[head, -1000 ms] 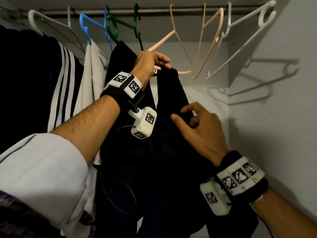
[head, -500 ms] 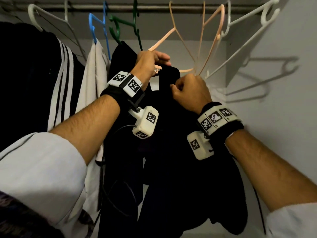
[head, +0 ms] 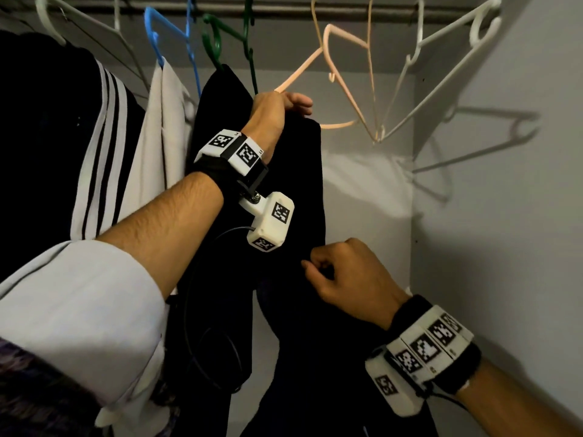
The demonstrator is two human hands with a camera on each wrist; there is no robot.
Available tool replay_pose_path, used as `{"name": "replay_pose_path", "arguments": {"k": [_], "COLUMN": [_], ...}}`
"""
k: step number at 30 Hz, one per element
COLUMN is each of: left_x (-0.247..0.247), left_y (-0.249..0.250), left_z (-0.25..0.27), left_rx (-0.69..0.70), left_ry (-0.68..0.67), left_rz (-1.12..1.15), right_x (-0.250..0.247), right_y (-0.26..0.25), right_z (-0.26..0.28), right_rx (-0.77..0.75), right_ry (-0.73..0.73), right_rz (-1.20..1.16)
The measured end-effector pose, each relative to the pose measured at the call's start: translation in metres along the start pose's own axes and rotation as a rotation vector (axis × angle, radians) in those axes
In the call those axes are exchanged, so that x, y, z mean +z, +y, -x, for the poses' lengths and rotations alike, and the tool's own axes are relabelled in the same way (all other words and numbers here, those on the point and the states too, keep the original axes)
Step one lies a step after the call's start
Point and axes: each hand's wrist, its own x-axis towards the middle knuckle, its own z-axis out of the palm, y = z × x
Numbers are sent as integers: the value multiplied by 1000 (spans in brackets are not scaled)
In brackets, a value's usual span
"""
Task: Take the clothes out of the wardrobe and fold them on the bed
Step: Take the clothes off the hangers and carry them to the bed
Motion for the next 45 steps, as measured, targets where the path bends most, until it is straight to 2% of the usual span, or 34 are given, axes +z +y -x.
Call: {"name": "replay_pose_path", "arguments": {"k": [2, 4, 9, 12, 16, 18, 26, 29, 34, 38, 40, 43, 45], "left_x": [1, 0, 0, 2, 1, 1, -1, 0, 2, 8, 7, 5, 4], "left_y": [-2, -3, 0, 0, 1, 3, 2, 6, 2, -1, -1, -2, 1], "left_z": [1, 2, 2, 3, 2, 4, -3, -3, 0, -2, -3, -5, -2], "left_rx": [3, 2, -15, 1, -11, -15, -42, -12, -31, -1, -4, -5, -10], "left_ry": [3, 13, 7, 0, -23, -52, -25, 16, -16, -18, -9, -17, -44], "left_rz": [-63, -71, -48, -94, -98, -58, -20, 24, 35, -58, -104, -166, -197], "right_x": [-2, -11, -49, -64, -77, -76, -52, -46, -45, -59, -68, -80, -86], "right_y": [1, 4, 7, 4, 2, 4, -8, -14, -5, 1, 2, 3, 4], "right_z": [5, -1, -46, -85, -133, -143, -103, -74, -36, -44, -59, -91, -112], "right_rx": [-31, 6, 238, 268, 343, 332, 160, 136, 141, 231, 300, 306, 314], "right_ry": [-51, -47, 227, 312, 288, 243, 297, 262, 286, 258, 292, 350, 330], "right_rz": [53, 45, -67, -83, 28, 37, 55, 0, -123, -123, -153, -147, -65]}}
